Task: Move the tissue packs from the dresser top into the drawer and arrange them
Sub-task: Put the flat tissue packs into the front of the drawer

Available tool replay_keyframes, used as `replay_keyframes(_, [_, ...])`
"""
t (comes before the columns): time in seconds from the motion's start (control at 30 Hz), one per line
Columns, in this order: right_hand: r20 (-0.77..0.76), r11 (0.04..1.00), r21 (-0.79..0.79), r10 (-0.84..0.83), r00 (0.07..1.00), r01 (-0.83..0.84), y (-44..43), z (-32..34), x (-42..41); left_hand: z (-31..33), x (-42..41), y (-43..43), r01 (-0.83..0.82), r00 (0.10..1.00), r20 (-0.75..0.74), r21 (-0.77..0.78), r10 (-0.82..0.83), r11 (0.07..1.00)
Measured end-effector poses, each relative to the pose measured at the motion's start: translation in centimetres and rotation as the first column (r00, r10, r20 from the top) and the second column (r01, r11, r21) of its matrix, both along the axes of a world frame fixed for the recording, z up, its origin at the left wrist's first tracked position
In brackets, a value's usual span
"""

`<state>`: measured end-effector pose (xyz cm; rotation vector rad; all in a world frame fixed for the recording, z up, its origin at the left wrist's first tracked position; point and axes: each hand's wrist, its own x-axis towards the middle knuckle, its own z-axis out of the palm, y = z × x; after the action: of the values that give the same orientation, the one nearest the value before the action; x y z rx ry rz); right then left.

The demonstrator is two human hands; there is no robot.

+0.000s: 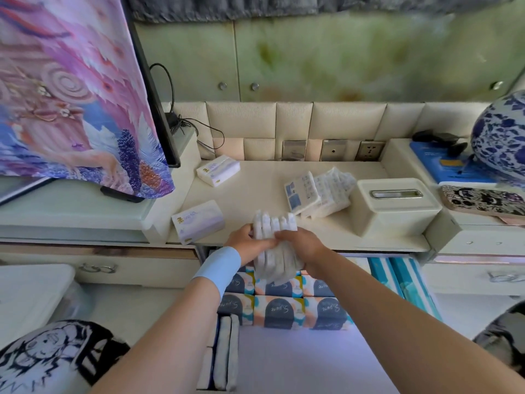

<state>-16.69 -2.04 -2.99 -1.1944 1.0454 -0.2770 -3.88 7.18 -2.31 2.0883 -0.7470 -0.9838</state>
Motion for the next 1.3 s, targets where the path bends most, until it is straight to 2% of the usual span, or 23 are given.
replay_keyframes(0.17, [-0.097, 0.981, -0.166, 0.085, 0.992, -0.1, 1.2, 1.1, -3.1, 0.4, -2.6, 2.1, -0.02, 0.984, -0.178, -0.031, 0.014, 0.999])
replay_keyframes(0.3, [-0.129, 0.978, -0.153, 0.126, 0.984, -0.145, 2.6, 1.6, -6.4, 0.4, -5.0, 3.8, 0.015, 0.973, -0.228, -0.022, -0.02, 1.0])
replay_keyframes(0.43, [-0.222, 0.973, -0.113, 0.174, 0.959, -0.203, 4.7, 1.2, -9.1, 0.5, -7.0, 5.7, 0.127, 0.951, -0.287, 0.038, -0.111, 0.991])
replay_keyframes(0.57, [-0.26, 0.973, -0.042, 0.21, 0.943, -0.228, 7.5, -0.2, -11.6, -0.4, -8.2, 7.7, 0.21, 0.953, -0.26, 0.187, -0.158, 0.96])
replay_keyframes(0.7, [-0.301, 0.946, -0.122, 0.253, 0.919, -0.3, 9.5, -1.5, -12.9, -1.4, -9.6, 9.2, 0.297, 0.936, -0.269, 0.263, -0.226, 0.918])
replay_keyframes(0.8, [-0.327, 0.935, -0.176, 0.24, 0.914, -0.309, 10.0, -2.0, -13.2, -2.1, -9.8, 9.8, 0.299, 0.942, -0.238, 0.27, -0.238, 0.915])
replay_keyframes(0.97, [-0.364, 0.938, -0.132, 0.253, 0.896, -0.319, 9.9, -2.6, -13.3, -3.7, -9.8, 10.2, 0.312, 0.941, -0.218, 0.262, -0.259, 0.913])
replay_keyframes(1.13, [-0.508, 0.891, -0.13, 0.316, 0.801, -0.434, 10.1, -3.3, -12.5, -4.9, -9.8, 10.5, 0.35, 0.935, -0.187, 0.33, -0.302, 0.877])
replay_keyframes(1.3, [-0.641, 0.841, -0.02, 0.404, 0.652, -0.541, 9.8, -4.1, -12.5, -6.3, -10.7, 10.0, 0.412, 0.909, -0.14, 0.431, -0.392, 0.803])
